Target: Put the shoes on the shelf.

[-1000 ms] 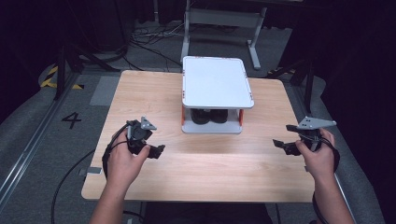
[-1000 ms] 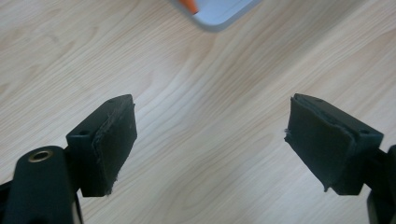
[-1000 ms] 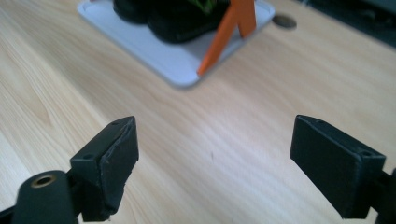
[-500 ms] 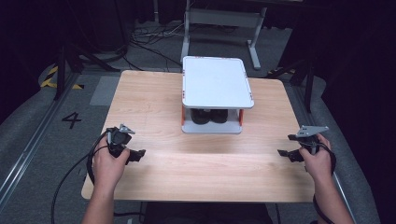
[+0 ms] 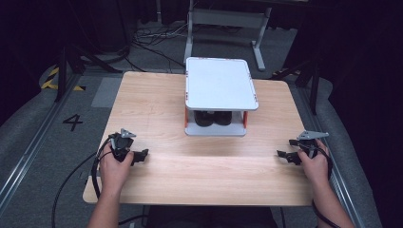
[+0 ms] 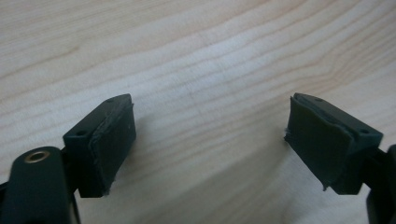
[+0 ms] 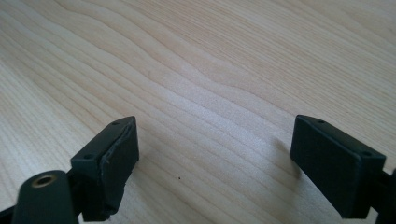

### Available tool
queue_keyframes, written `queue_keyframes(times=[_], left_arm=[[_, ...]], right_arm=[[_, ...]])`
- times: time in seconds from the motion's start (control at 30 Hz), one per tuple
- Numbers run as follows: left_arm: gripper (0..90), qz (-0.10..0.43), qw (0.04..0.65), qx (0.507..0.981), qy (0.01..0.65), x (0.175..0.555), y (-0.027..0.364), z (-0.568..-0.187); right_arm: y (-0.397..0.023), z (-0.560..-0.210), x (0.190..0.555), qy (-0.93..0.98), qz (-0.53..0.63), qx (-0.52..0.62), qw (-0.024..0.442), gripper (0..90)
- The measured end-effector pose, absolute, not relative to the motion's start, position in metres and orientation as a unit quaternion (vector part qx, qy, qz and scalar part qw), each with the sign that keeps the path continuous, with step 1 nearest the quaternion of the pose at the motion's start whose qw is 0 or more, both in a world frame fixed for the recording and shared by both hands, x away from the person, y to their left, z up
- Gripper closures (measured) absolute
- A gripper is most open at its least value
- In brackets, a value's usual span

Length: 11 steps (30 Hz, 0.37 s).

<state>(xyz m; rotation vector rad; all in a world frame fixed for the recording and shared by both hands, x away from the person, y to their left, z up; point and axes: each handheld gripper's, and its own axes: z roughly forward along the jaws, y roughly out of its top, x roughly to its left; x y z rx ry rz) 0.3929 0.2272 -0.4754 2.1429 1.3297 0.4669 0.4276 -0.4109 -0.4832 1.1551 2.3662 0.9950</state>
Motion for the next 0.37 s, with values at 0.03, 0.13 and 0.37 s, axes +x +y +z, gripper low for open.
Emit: queue_keyframes(times=[0.03, 0.13, 0.37], left_arm=[[16.1, 0.174, 0.285, 0.801, 0.497, 0.3931, 0.2271, -0.4753], [15.4, 0.175, 0.291, 0.800, 0.495, 0.3938, 0.2272, -0.4770], [7.8, 0.183, 0.309, 0.793, 0.491, 0.3950, 0.2280, -0.4826]], right_arm=[[-0.4103, -0.4845, 0.4280, 0.830, 0.350, 0.403, 0.166, 15.0], [-0.4102, -0.4847, 0.4280, 0.827, 0.349, 0.408, 0.167, 14.9], [-0.4049, -0.4878, 0.4252, 0.810, 0.354, 0.430, 0.183, 11.6]])
